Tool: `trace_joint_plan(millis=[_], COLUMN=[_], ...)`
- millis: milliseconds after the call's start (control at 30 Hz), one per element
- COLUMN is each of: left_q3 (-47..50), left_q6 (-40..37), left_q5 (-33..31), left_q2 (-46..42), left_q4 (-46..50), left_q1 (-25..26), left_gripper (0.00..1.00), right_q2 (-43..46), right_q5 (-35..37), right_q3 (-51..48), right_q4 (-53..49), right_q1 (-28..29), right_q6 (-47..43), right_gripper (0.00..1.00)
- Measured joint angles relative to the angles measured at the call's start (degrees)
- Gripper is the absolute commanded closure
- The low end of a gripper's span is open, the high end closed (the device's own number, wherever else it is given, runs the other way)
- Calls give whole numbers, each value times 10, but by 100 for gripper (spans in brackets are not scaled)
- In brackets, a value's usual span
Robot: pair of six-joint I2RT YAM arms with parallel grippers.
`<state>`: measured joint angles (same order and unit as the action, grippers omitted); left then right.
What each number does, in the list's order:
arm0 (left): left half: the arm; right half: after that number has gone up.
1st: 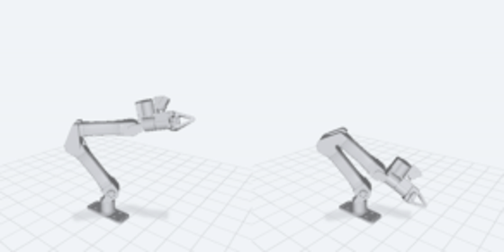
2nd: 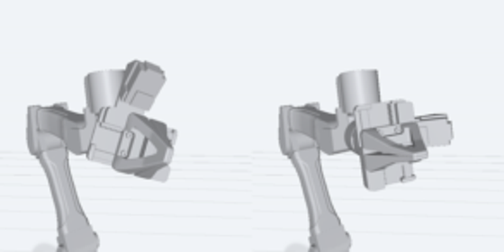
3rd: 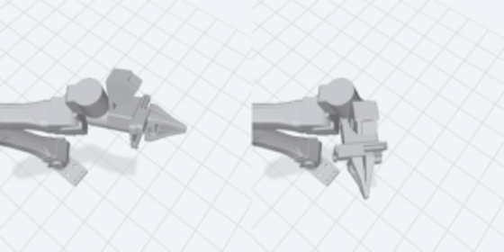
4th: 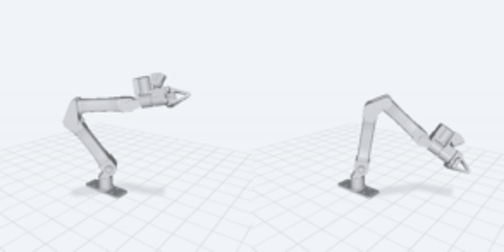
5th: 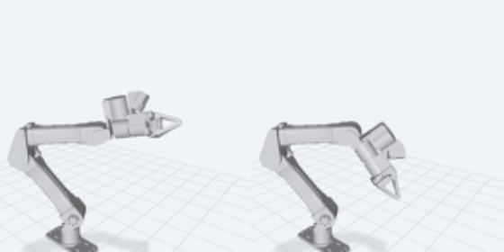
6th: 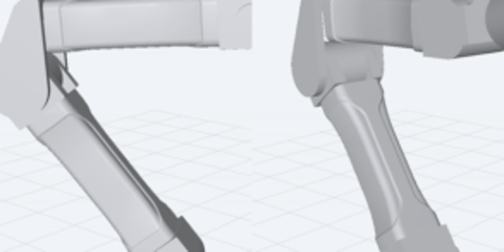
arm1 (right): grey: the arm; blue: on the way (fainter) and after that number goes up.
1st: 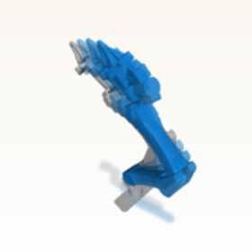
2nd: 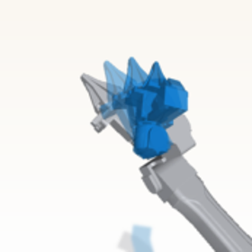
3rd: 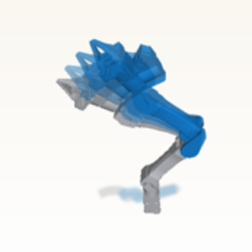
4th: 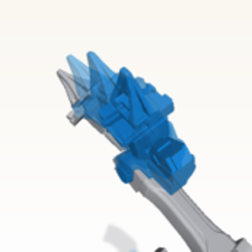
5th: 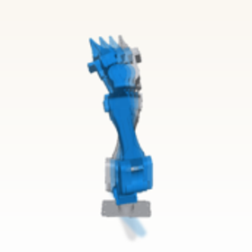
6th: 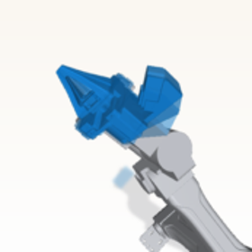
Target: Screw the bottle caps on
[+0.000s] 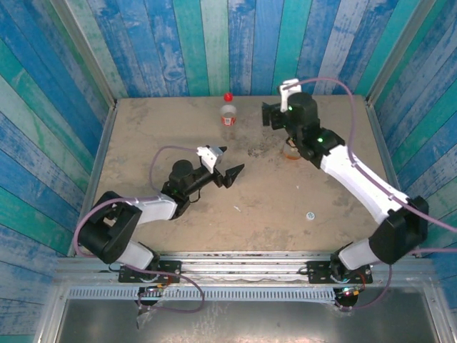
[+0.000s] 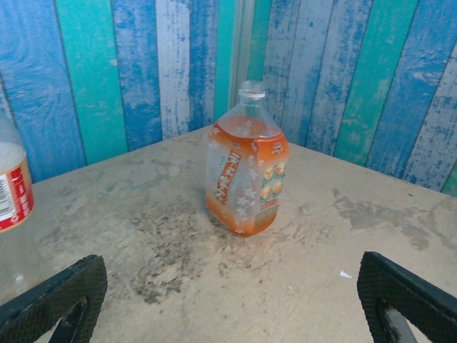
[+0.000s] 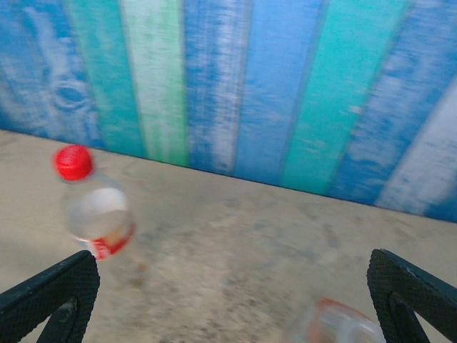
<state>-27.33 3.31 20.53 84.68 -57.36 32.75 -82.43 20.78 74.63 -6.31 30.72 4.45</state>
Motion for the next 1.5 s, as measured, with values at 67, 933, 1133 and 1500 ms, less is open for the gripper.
trace_joint_plan(millis=[67, 933, 1133, 1500], left_q3=[-11, -33, -33, -33], left_q6=[0, -25, -27, -40], left_q5=[4, 32, 32, 36], left_q2=[11, 33, 33, 33], left_q4=[-3, 21, 26, 50], left_q1=[7, 24, 24, 24], left_gripper=[6, 6, 6, 6], right_q2=[22, -149, -172, -181], right_q5=[23, 5, -17, -69], right_q3=[-28, 13, 24, 36], right_q4=[-10, -139, -147, -166], right_q1=[-12, -121, -121, -127], right_q6=[15, 122, 118, 48], right_gripper=[0, 6, 21, 40])
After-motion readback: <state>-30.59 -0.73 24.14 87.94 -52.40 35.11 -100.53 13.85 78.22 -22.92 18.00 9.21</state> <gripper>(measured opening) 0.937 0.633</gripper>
